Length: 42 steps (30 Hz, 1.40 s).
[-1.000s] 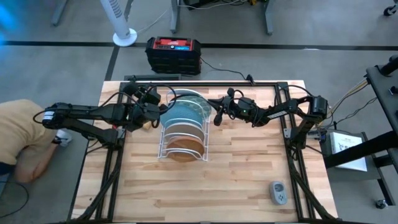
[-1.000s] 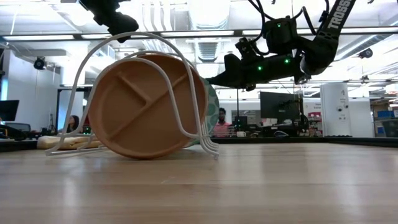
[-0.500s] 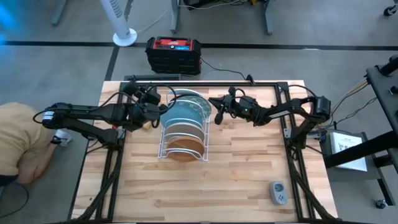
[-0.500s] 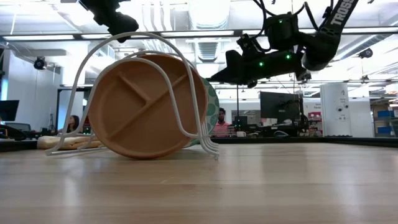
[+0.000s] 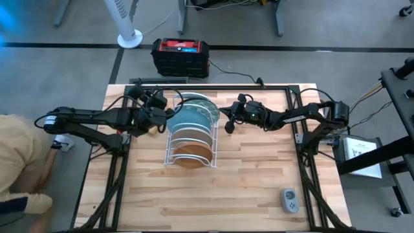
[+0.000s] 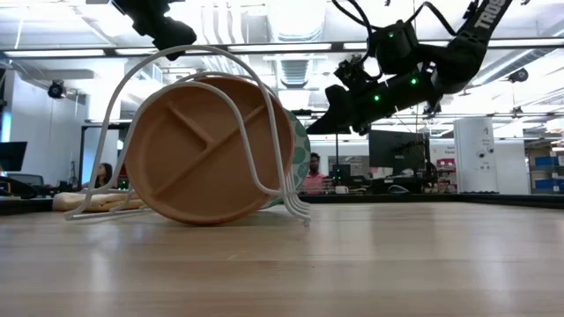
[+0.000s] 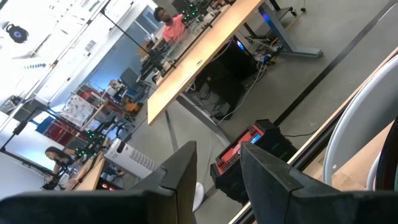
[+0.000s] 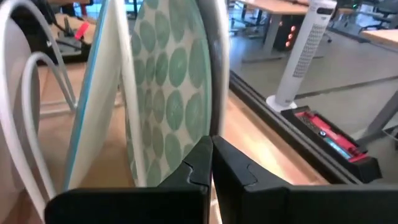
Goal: Sort dishes
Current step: Adjust the plates in the dishwasher rack
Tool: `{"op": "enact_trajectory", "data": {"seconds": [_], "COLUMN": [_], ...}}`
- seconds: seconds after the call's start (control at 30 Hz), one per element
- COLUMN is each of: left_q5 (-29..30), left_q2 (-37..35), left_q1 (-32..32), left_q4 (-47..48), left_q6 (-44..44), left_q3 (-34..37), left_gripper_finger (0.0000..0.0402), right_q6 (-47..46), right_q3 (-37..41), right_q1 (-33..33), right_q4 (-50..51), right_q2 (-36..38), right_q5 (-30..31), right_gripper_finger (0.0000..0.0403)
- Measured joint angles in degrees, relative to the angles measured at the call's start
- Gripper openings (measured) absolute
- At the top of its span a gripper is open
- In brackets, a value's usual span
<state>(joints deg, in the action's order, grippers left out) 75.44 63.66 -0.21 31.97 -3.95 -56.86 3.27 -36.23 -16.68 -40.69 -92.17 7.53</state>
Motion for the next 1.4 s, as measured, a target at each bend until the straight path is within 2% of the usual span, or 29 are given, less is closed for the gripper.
{"op": "enact_trajectory", "data": {"seconds": [0.23,0.53,0.73,1.07,1.4], "left_q5": [0.00,0.00,0.00,-0.01,-0.04], "left_q2": [0.00,0.00,0.00,0.00,0.00], "left_q1": [0.00,0.00,-0.02,0.00,0.00], "left_q4": [-0.02,-0.15,-0.35,-0.29,-0.13], "left_q6": [0.00,0.02,0.08,0.07,0.04], "left_q3": [0.00,0.00,0.00,0.00,0.00], "left_gripper_finger": [0.0113,0.0113,0.0113,0.0113,0.0113], "right_q6": [-0.28,1.09,1.61,0.94,0.88], "right_q3": [-0.13,-3.06,-2.89,-2.78,-2.73], "right_q1": [0.40,0.53,0.80,1.20,1.18], "right_q4": [-5.15,-4.87,-0.80,0.55,-6.28], "right_q2": [-3.07,-5.08,-3.24,-1.93,-6.29], "right_q5": [-0.08,-0.09,2.96,3.13,3.09], "right_gripper_finger": [0.0000,0.0000,0.0000,0.0000,0.0000]}}
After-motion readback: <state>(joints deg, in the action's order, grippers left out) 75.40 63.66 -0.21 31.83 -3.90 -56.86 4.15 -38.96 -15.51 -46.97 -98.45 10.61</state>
